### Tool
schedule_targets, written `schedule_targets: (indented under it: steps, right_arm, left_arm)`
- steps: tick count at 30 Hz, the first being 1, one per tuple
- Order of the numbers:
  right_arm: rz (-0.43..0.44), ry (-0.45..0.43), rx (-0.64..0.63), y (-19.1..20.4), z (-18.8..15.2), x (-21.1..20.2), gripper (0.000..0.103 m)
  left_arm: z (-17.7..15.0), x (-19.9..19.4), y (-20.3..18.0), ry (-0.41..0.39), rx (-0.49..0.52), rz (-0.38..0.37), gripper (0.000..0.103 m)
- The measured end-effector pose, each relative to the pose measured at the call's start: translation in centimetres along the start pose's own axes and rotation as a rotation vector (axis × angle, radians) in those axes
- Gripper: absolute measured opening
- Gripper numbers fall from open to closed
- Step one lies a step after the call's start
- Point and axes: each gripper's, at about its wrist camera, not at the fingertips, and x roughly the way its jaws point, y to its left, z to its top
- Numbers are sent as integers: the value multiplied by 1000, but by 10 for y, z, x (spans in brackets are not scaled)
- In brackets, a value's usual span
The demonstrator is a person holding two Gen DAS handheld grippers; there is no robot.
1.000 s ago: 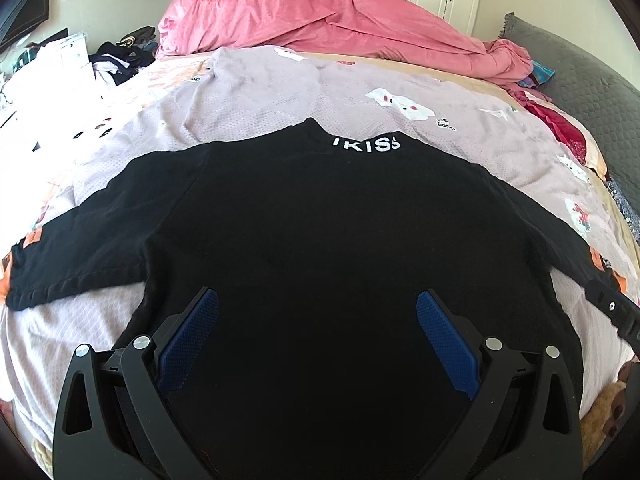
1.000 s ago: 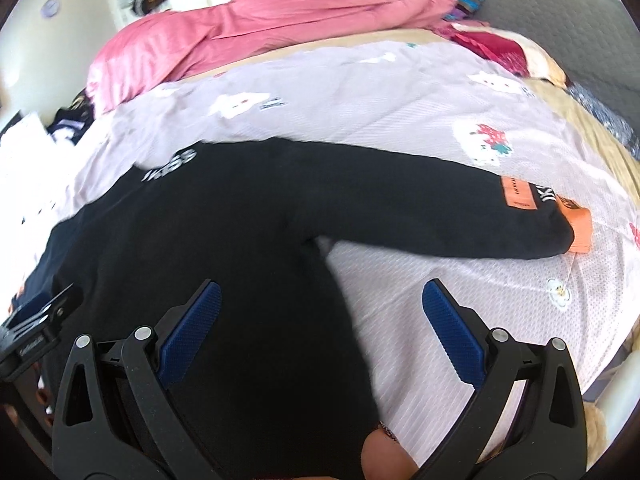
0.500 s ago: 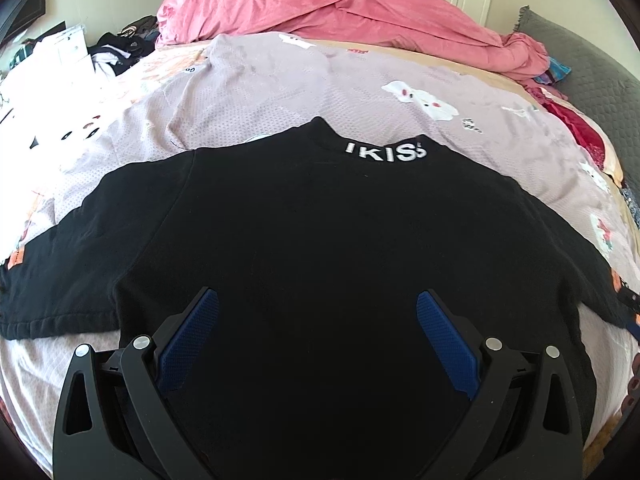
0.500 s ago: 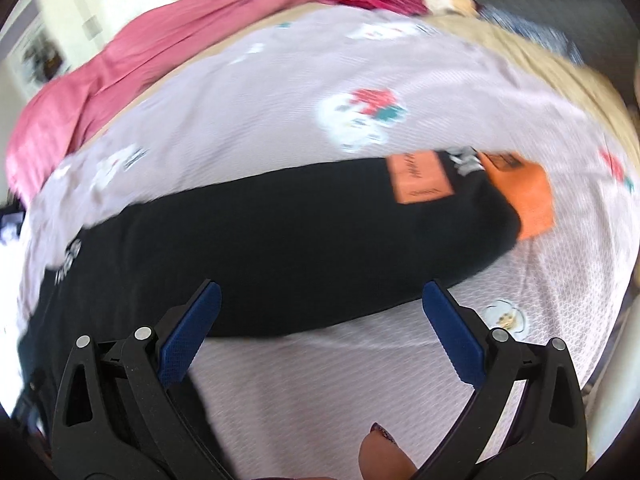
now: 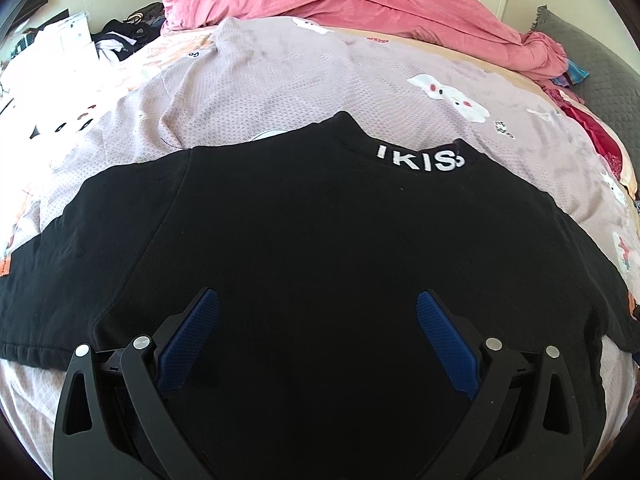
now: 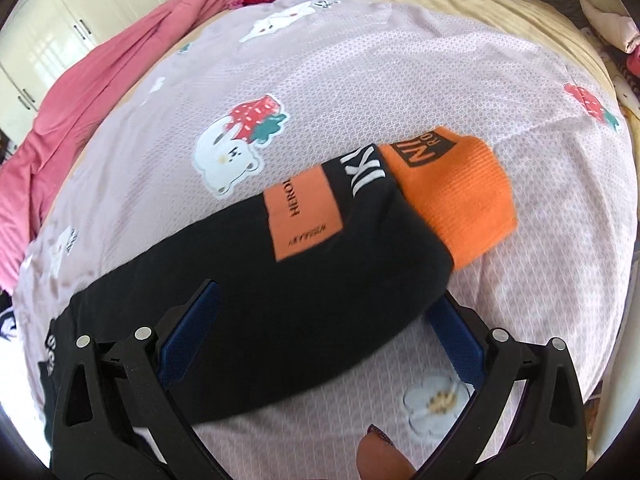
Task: Fold small clothes
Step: 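Lift the sleeve with the right tool and carry it across the shirt body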
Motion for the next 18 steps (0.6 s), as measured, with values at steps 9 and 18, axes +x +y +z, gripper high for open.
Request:
schedule_targets:
  steps: [9, 18]
  right_arm:
    - [-18, -35, 29, 16, 27, 16, 95]
    - [48, -142, 45, 20, 36, 5, 26]
  left_arm:
    - [7, 7, -2, -6, -10, 12, 99]
    - [12, -1, 3, -50, -63, 7, 99]
